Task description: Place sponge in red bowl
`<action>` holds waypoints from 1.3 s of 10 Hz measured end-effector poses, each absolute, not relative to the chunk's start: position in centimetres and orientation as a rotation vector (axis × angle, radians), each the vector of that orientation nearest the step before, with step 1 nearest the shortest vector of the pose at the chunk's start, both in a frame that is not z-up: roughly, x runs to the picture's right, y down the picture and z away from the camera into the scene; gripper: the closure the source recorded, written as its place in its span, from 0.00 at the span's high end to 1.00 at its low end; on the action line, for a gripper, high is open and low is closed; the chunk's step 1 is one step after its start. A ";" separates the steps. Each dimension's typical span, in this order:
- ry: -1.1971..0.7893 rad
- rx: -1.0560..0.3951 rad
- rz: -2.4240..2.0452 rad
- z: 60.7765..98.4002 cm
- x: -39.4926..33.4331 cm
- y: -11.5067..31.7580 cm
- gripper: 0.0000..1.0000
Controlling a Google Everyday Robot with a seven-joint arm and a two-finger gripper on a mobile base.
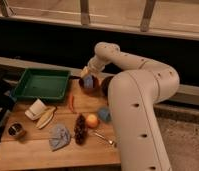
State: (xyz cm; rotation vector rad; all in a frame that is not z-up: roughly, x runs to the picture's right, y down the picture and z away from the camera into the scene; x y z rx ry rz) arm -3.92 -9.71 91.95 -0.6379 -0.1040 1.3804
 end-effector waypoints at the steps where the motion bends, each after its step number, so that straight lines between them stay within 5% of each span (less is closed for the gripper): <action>1: -0.103 -0.638 1.380 92.0 -3.9 -9.6 0.62; 13: -0.080 -0.720 1.442 97.8 -3.6 -6.8 0.62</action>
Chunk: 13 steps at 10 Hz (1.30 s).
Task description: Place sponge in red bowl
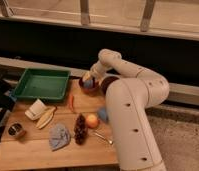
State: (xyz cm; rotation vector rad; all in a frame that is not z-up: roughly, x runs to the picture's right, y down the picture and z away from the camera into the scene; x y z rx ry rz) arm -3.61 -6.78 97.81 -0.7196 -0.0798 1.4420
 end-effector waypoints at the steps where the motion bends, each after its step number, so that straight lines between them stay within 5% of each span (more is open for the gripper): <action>1: -0.070 -0.717 1.438 98.4 -4.0 -6.4 0.62; 4: -0.058 -0.700 1.436 99.4 -4.8 -6.2 0.53; 9: -0.070 -0.690 1.431 99.2 -5.5 -6.0 0.03; 13: -0.130 -0.649 1.448 96.0 -4.7 -8.3 0.00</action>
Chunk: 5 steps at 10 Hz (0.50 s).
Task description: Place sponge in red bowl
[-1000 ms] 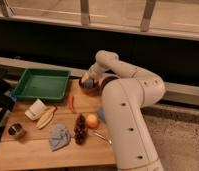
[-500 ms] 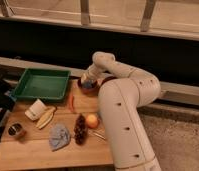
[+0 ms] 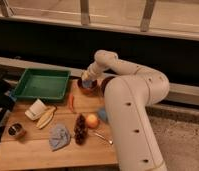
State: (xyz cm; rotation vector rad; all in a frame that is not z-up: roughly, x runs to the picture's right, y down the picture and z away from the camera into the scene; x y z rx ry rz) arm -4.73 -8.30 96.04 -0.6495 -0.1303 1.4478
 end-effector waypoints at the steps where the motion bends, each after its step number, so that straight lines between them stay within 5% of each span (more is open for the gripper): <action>1: -0.148 -0.637 1.451 95.0 -4.5 -9.2 0.00; 5: -0.241 -0.569 1.439 89.7 -3.9 -13.6 0.00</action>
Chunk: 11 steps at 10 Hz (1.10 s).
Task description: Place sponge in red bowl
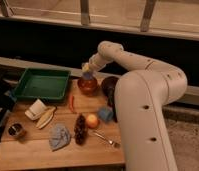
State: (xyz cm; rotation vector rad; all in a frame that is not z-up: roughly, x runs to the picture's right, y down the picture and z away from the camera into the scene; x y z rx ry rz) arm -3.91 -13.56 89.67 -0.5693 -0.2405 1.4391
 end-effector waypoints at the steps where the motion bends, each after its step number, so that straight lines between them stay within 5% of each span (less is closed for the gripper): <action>1: -0.273 -0.545 1.437 88.3 -3.8 -14.8 0.00; 7: -0.268 -0.589 1.446 89.3 -3.9 -13.5 0.01; 11: -0.200 -0.692 1.458 92.6 -4.9 -9.4 0.37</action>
